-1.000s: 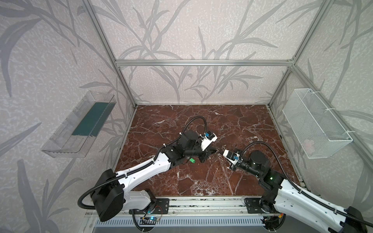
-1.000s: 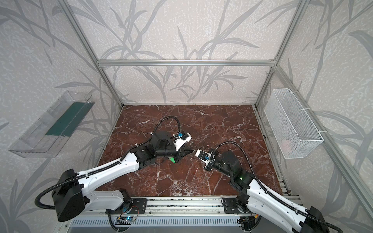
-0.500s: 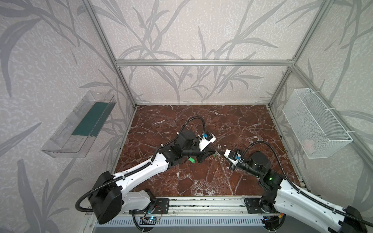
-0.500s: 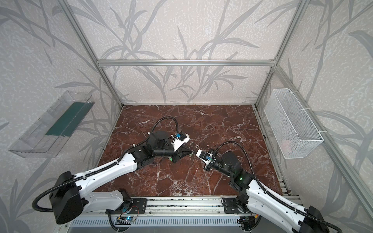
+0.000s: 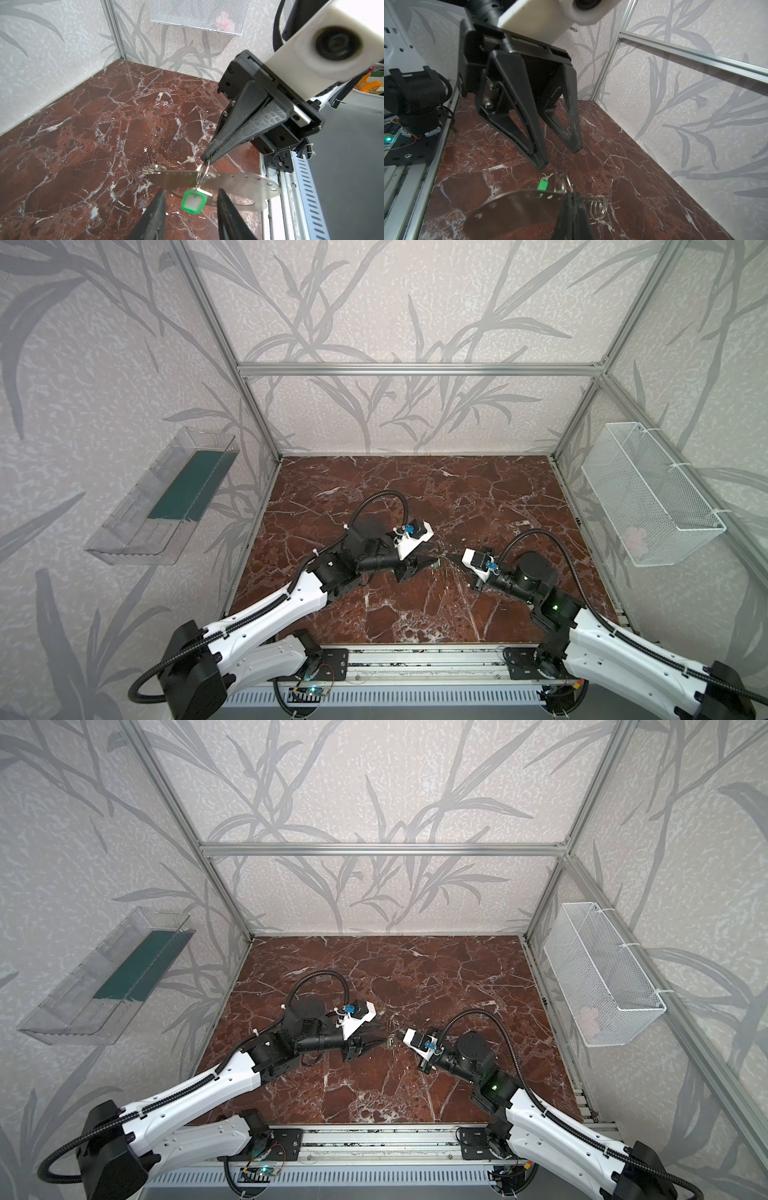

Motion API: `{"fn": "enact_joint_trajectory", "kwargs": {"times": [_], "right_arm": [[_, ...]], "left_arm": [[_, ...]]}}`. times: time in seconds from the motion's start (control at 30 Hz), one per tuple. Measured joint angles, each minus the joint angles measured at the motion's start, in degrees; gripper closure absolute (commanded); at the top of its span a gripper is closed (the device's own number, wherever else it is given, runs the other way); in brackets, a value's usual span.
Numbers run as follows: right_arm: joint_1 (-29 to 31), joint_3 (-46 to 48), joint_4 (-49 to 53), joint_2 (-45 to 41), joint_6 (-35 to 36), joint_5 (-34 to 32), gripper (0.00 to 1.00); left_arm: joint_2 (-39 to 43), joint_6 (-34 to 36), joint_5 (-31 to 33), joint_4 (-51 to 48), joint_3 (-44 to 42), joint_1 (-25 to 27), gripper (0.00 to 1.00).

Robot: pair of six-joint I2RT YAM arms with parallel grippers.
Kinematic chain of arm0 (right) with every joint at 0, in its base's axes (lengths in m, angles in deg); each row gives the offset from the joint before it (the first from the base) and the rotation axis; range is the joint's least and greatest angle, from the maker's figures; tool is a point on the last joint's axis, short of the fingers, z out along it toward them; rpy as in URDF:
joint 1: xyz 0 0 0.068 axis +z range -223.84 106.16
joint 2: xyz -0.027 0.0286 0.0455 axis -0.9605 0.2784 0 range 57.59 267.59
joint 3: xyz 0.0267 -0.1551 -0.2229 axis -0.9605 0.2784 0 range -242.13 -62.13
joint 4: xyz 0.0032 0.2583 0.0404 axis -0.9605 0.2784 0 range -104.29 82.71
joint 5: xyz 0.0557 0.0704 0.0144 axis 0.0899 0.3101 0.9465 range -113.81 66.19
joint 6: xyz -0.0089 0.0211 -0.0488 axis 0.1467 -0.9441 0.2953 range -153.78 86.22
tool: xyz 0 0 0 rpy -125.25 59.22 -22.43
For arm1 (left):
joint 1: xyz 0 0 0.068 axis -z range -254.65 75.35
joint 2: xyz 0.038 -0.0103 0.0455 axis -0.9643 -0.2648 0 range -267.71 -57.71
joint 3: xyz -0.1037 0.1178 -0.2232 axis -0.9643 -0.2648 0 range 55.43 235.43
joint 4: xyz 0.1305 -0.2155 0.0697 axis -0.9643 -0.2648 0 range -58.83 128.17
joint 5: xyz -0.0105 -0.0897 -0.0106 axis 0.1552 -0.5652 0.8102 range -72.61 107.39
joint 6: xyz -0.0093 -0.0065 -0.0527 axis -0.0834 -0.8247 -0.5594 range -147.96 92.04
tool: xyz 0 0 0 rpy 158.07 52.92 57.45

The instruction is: Put the keys on the keyring

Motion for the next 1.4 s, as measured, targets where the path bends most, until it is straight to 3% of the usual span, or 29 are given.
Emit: {"fn": "enact_joint_trajectory", "kwargs": {"times": [0.37,0.9,1.03,1.17,1.27,1.4], "right_arm": [[0.0,0.0,-0.42,1.05,-1.22,1.97,1.0],[-0.04,-0.07,-0.42,2.27,-2.01,3.39,1.0],[-0.13,-0.13,-0.68,2.58,-2.45,3.39,1.0],[-0.17,-0.15,-0.74,2.56,-2.49,3.32,1.0],[-0.15,-0.52,0.81,2.1,-2.19,2.4,0.85],[-0.15,-2.45,7.06,-0.17,0.17,-0.37,0.8]], "left_arm": [[-1.49,4.09,-1.66,0.59,0.0,0.0,0.62],[-3.19,5.81,-4.15,0.31,0.04,0.02,0.87],[-3.21,6.03,-4.96,-0.31,0.04,0.09,1.0],[-3.37,6.29,-5.55,-1.03,0.33,0.15,1.0],[-4.37,7.28,-5.29,-4.37,2.75,0.15,1.0],[-6.75,10.08,-4.02,-12.37,9.16,0.17,1.0]]}}
